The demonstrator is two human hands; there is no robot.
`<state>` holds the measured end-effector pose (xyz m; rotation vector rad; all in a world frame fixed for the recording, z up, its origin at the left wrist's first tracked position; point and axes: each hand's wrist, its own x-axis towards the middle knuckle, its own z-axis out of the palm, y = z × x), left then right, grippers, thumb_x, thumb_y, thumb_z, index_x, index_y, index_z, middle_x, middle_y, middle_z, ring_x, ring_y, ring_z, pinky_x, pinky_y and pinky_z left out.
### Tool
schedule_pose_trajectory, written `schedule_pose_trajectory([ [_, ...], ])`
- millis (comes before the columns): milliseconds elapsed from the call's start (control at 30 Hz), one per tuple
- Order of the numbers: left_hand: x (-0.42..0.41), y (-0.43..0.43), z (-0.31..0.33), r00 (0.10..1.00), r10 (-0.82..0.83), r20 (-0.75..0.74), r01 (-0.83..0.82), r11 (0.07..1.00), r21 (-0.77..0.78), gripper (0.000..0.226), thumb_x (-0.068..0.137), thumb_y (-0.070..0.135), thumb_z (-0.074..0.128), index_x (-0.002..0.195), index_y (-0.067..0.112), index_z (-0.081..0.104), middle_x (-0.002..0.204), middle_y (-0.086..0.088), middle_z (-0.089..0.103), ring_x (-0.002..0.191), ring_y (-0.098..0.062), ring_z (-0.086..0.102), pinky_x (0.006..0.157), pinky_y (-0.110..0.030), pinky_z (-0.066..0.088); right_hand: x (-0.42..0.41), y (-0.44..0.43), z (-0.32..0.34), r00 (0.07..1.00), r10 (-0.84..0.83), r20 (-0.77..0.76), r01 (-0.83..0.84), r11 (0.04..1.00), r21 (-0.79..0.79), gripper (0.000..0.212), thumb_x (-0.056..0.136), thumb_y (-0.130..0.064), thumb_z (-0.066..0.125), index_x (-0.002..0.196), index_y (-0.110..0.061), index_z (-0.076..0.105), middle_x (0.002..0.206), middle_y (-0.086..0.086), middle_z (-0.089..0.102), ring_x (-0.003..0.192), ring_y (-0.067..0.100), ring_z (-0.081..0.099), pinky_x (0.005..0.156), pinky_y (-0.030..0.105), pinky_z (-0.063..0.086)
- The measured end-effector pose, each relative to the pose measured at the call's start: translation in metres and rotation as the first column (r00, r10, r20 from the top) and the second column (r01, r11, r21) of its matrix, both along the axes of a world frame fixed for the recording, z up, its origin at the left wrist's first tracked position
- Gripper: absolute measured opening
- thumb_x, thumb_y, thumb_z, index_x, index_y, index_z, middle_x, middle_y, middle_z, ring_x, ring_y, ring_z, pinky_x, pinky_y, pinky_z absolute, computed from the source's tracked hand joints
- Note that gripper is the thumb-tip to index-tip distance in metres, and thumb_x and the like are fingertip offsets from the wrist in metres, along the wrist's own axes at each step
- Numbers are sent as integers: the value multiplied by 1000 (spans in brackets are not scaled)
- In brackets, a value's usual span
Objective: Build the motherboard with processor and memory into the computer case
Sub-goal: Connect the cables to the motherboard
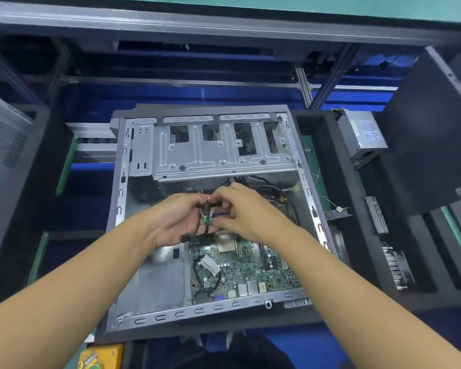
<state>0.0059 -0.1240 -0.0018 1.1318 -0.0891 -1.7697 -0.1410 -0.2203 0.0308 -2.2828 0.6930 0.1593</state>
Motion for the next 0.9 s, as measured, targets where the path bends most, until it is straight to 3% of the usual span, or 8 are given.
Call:
schedule_pose_trajectory([
  [100, 3, 2, 5, 999, 3, -49, -2, 1000, 13, 29, 99, 11, 42, 95, 0, 68, 105, -19, 71, 85, -26, 73, 69, -36, 60, 6, 9, -10, 995, 39, 88, -28, 992, -123, 28, 87, -25, 76, 110, -23, 61, 99, -12, 45, 89, 9, 50, 82, 32, 48],
  [200, 6, 2, 8, 994, 18, -105, -13, 999, 49, 28, 103, 11, 34, 105, -3, 58, 107, -22, 69, 92, -28, 72, 72, -40, 61, 7, 10, -16, 991, 23, 135, -5, 991, -132, 28, 85, -24, 78, 108, -22, 61, 99, -15, 48, 98, 8, 45, 88, 30, 45],
  [300, 9, 1, 11, 986, 25, -165, -4, 992, 126, 34, 105, 16, 29, 105, -5, 56, 92, -24, 70, 75, -31, 73, 56, -34, 60, 9, 11, -20, 988, 18, 155, 5, 989, -145, 29, 84, -25, 79, 107, -23, 61, 90, -21, 45, 95, 5, 45, 84, 25, 42],
  [367, 13, 0, 12, 988, -19, -156, 42, 988, 148, 37, 104, 23, 30, 95, 0, 59, 86, -19, 70, 75, -30, 70, 68, -37, 61, 10, 13, -23, 991, 11, 136, 10, 988, -152, 28, 86, -25, 77, 107, -24, 59, 89, -19, 49, 93, 10, 52, 84, 28, 47],
  [433, 17, 0, 10, 991, -132, -30, 134, 984, 120, 32, 101, 32, 40, 94, 10, 62, 89, -10, 69, 82, -24, 64, 92, -41, 51, 11, 13, -25, 997, 20, 78, -6, 983, -184, 25, 88, -26, 73, 104, -26, 54, 92, -10, 56, 91, 14, 54, 81, 34, 49],
  [533, 22, 1, 6, 915, -236, 326, 197, 969, 147, 19, 88, 28, 69, 104, 19, 68, 96, -4, 72, 78, -15, 65, 72, -32, 51, 8, 6, -25, 1000, 10, 29, -7, 995, -103, 23, 91, -23, 69, 101, -27, 50, 91, -10, 59, 85, 14, 56, 77, 34, 49],
  [733, 25, -1, -2, 811, -129, 570, 44, 986, 161, 28, 85, 4, 69, 111, 12, 61, 74, -7, 68, 64, -17, 62, 50, -26, 44, -3, -12, -18, 990, 138, -29, -139, 989, -39, 13, 91, -15, 69, 99, -23, 62, 93, -11, 59, 85, 10, 58, 82, 29, 52],
  [900, 25, -7, -17, 486, -246, 839, 34, 964, 263, 19, 92, 18, 62, 107, 7, 65, 100, -19, 70, 76, -24, 59, 68, -33, 47, -4, -17, -21, 938, 332, -100, -344, 927, -148, 12, 95, -19, 67, 106, -21, 70, 105, -8, 62, 95, 12, 58, 100, 25, 38],
])
